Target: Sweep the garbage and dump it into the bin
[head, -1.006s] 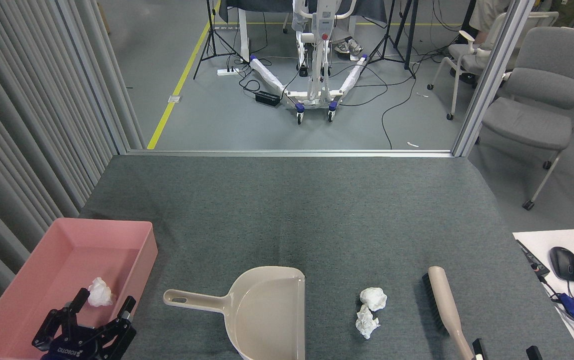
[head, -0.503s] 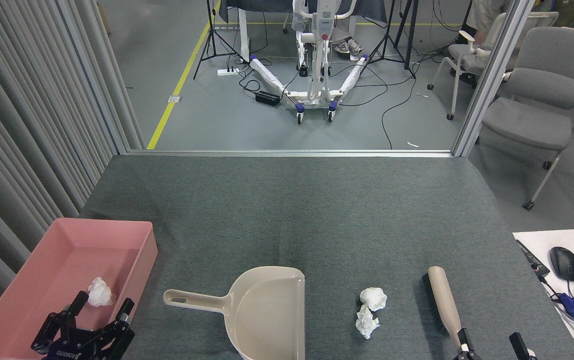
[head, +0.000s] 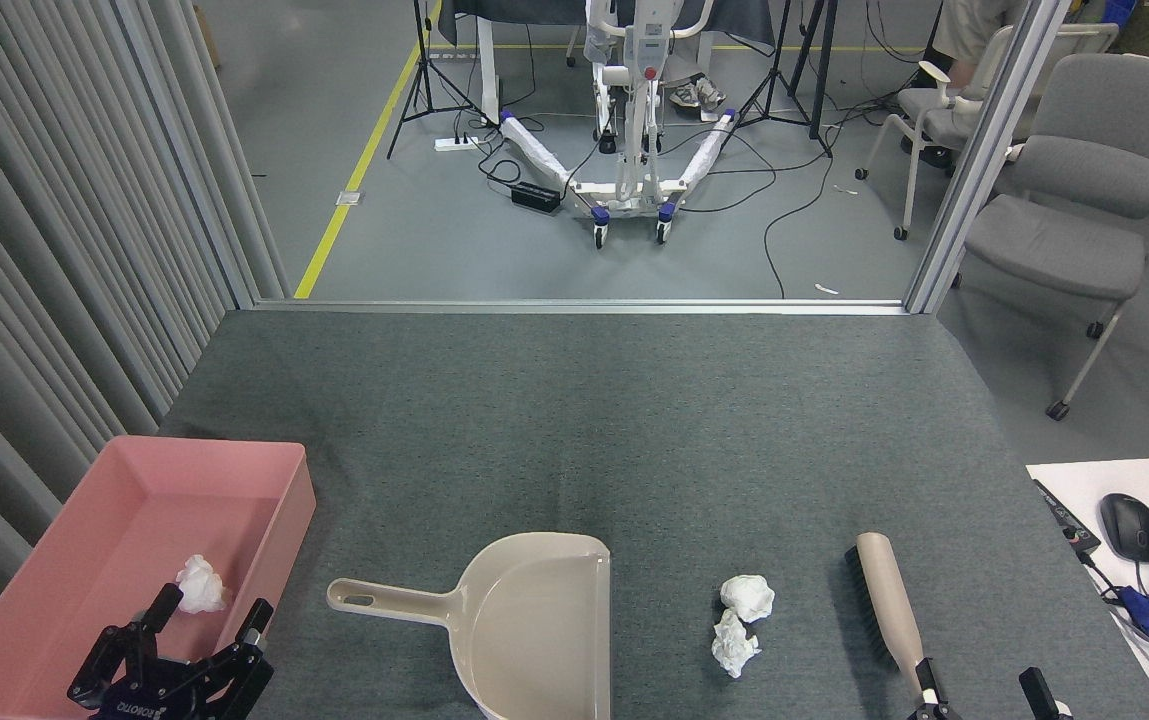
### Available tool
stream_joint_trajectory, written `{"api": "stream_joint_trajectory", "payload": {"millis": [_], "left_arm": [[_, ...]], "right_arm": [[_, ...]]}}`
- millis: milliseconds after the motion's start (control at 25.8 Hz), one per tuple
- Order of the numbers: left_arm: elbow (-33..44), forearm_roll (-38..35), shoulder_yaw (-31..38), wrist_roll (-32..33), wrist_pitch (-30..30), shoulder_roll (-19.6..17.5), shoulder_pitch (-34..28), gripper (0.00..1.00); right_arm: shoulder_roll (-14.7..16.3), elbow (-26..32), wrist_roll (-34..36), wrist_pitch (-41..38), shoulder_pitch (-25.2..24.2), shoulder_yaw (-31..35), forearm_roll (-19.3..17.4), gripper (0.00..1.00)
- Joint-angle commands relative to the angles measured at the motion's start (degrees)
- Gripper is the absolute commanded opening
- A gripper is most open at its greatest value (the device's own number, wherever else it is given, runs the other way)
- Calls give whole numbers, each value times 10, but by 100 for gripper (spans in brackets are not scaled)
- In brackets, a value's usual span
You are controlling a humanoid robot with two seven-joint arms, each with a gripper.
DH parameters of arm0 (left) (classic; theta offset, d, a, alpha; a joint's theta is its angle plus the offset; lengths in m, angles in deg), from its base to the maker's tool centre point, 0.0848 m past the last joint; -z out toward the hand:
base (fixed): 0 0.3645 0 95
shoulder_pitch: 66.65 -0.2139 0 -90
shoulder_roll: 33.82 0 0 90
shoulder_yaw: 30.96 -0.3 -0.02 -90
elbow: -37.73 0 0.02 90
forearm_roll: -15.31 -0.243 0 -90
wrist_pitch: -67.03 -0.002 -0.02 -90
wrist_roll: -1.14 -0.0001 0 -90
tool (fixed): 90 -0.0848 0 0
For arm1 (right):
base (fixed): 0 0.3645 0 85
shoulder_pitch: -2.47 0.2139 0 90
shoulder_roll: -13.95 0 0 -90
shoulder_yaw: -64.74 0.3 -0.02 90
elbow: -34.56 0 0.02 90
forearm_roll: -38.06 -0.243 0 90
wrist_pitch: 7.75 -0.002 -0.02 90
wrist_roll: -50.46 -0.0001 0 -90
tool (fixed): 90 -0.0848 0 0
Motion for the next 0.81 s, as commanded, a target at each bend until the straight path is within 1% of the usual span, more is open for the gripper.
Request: {"api": "stream_joint_trajectory", "payload": {"millis": [0, 116, 194, 348, 581, 774], "left_arm": [[-1, 1, 0, 0, 1, 0, 0, 100], [-1, 1, 0, 1, 2, 0, 0, 100], [-1, 1, 0, 1, 2, -1, 0, 100], [0, 1, 0, 1, 2, -1, -1, 100], [0, 0, 0, 2, 1, 0, -1, 100], [0, 1, 1, 2, 1, 1, -1, 100]], "right_arm": [[-2, 0, -16, 0, -8, 2, 1, 98], [-10, 0, -30, 17, -16, 0, 3, 98], [-11, -2, -31, 29, -18, -1, 14, 98], [-7, -20, -31, 27, -13, -1, 15, 98], [-11, -26, -31, 27, -10, -19, 14, 98], [-18, -22, -30, 26, -13, -21, 16, 98]]}}
